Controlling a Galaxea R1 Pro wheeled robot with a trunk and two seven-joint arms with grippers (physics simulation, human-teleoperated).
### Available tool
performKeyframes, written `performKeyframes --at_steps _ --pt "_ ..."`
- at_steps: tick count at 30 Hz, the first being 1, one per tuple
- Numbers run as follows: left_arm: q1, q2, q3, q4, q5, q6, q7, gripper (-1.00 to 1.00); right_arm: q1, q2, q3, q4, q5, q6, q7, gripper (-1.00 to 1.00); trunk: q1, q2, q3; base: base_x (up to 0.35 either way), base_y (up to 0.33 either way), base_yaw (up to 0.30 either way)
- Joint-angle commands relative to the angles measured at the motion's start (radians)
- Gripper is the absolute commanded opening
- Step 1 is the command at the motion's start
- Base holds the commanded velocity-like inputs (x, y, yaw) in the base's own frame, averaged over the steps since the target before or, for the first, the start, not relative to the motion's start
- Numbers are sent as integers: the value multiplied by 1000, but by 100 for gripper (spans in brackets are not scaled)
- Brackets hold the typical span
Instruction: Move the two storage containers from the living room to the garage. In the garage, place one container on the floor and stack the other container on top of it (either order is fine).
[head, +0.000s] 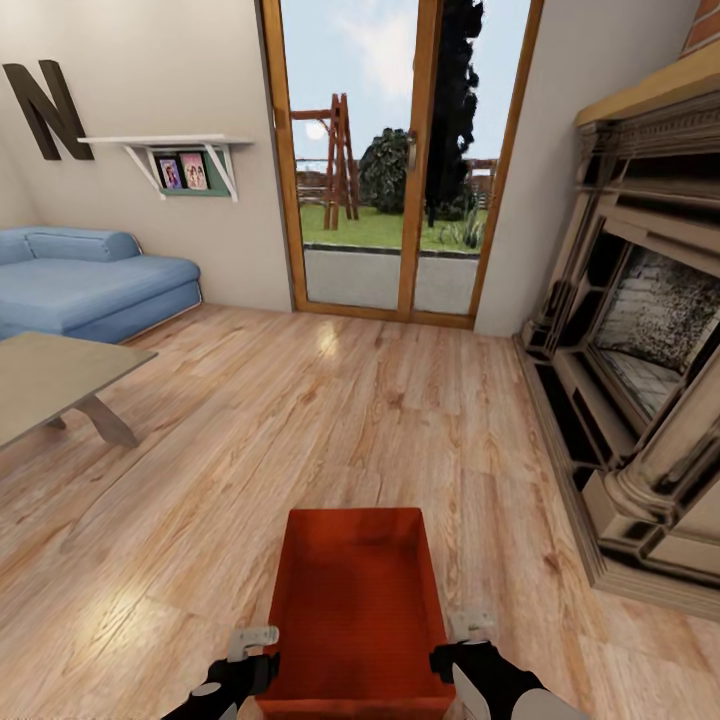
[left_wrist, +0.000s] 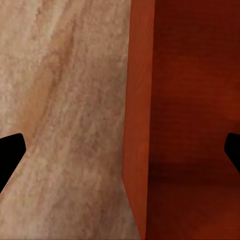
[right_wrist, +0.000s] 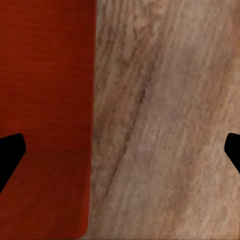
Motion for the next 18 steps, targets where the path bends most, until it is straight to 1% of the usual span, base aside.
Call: performKeyframes --at_steps 1,3,18 --pt "-1 0 -9 1 9 -4 4 100 0 0 6 -2 4 9 -4 100 4 -8 -4 0 0 0" --pt "-1 0 -9 1 9 -4 4 100 0 0 6 -2 4 9 -4 100 11 -22 -10 0 0 0" --pt "-1 0 -9 1 9 -4 3 100 0 1 6 1 2 10 10 100 11 -22 -10 0 0 0"
